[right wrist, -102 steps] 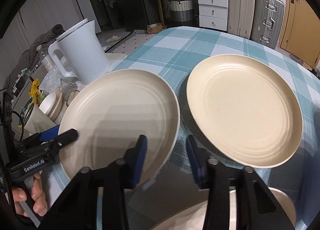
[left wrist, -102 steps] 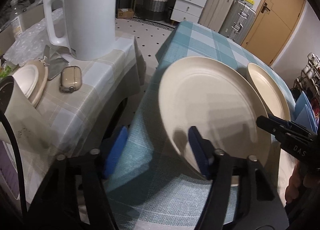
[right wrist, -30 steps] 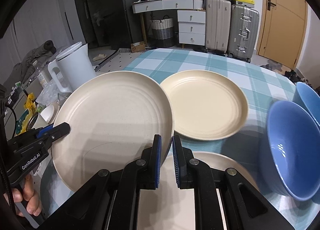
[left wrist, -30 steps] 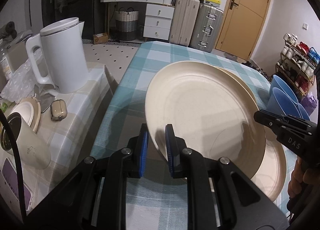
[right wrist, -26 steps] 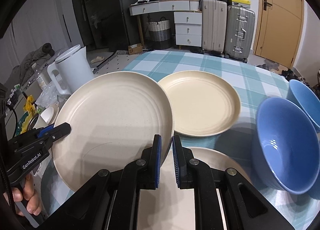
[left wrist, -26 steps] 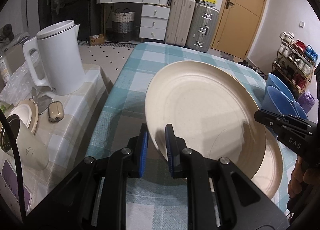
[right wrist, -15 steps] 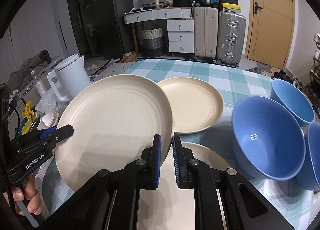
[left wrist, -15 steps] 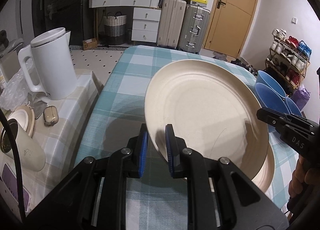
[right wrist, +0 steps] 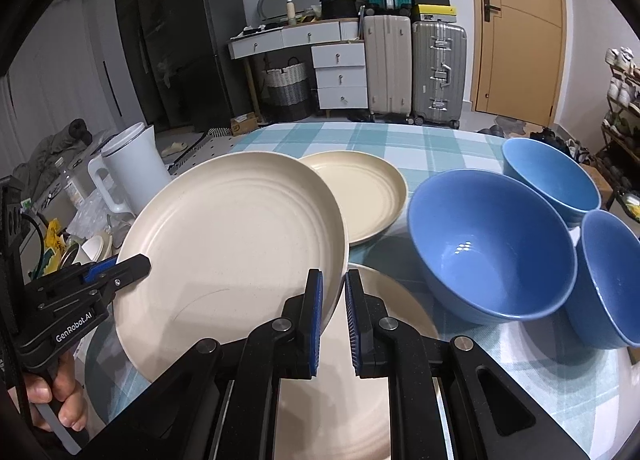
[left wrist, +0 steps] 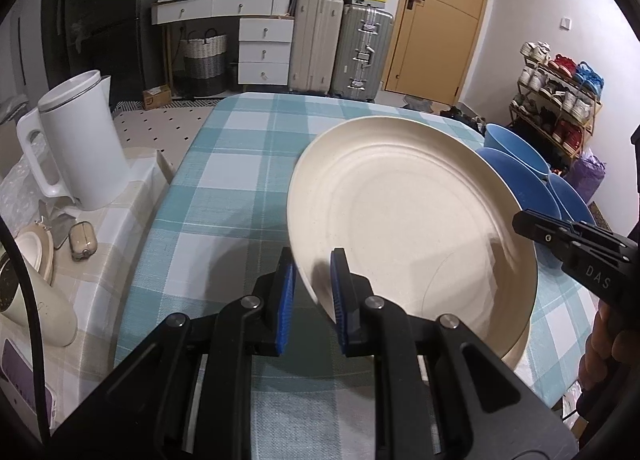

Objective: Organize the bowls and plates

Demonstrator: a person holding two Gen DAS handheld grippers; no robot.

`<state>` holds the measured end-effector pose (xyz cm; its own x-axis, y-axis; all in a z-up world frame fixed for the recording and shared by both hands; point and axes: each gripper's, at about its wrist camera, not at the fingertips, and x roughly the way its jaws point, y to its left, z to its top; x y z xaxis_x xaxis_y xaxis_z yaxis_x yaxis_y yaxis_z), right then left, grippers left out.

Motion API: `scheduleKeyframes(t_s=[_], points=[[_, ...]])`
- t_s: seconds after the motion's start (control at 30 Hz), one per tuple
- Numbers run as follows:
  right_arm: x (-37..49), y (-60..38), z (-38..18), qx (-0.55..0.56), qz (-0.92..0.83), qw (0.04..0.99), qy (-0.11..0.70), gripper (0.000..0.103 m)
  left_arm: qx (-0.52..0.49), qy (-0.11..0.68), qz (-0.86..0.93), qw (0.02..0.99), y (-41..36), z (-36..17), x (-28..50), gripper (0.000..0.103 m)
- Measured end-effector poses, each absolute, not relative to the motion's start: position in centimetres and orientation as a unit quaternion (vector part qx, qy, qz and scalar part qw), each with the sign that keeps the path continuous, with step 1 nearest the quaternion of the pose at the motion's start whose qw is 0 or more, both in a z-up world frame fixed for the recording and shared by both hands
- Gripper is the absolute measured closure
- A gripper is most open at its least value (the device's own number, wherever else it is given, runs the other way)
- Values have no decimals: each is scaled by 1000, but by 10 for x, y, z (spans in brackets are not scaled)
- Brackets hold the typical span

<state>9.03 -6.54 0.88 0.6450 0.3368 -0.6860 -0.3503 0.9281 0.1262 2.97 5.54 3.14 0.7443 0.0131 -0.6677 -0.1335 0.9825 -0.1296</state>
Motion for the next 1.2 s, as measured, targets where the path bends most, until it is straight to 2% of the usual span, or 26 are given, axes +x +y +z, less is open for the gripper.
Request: scheduleKeyframes(t_s=[1.2], points=[[60, -111, -8, 26, 150, 901, 405, 90, -33, 394, -15, 918, 6, 9, 29, 89]])
